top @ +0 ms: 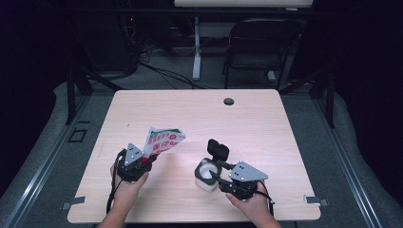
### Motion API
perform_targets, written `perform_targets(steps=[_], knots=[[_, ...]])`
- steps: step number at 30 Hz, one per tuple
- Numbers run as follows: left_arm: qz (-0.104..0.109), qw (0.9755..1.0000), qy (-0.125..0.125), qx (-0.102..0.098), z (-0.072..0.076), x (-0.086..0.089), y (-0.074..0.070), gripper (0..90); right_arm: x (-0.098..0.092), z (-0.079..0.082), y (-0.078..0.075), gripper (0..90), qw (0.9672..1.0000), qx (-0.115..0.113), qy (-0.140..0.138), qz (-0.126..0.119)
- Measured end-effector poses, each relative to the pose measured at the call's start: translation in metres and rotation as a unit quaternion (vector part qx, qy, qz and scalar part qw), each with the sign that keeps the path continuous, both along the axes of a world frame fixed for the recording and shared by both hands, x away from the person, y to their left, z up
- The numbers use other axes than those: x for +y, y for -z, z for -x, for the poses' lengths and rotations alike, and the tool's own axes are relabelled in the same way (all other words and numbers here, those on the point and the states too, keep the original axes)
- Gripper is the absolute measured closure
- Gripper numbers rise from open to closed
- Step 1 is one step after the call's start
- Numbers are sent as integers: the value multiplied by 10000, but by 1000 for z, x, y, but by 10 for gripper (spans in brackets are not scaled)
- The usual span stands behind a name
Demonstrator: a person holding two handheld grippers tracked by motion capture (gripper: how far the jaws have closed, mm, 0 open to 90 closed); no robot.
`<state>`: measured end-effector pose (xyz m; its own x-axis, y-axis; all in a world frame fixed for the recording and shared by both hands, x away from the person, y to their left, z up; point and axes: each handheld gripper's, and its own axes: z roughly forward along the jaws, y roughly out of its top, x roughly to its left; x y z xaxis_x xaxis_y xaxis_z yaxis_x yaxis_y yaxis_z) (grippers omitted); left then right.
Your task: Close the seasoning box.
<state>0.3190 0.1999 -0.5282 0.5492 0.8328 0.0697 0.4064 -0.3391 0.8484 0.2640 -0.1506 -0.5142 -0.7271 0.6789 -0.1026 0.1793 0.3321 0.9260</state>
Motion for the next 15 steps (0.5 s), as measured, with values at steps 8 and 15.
perform_targets(steps=[8, 15], knots=[[-66, 9997, -233, 51, -3, 7, 3, 716, 0, 0, 0, 557, 10000, 0, 14, -22], [-106, 9986, -517, 59, -5, 17, 5, 718, -1, 0, 0, 556, 10000, 1, 17, -26]])
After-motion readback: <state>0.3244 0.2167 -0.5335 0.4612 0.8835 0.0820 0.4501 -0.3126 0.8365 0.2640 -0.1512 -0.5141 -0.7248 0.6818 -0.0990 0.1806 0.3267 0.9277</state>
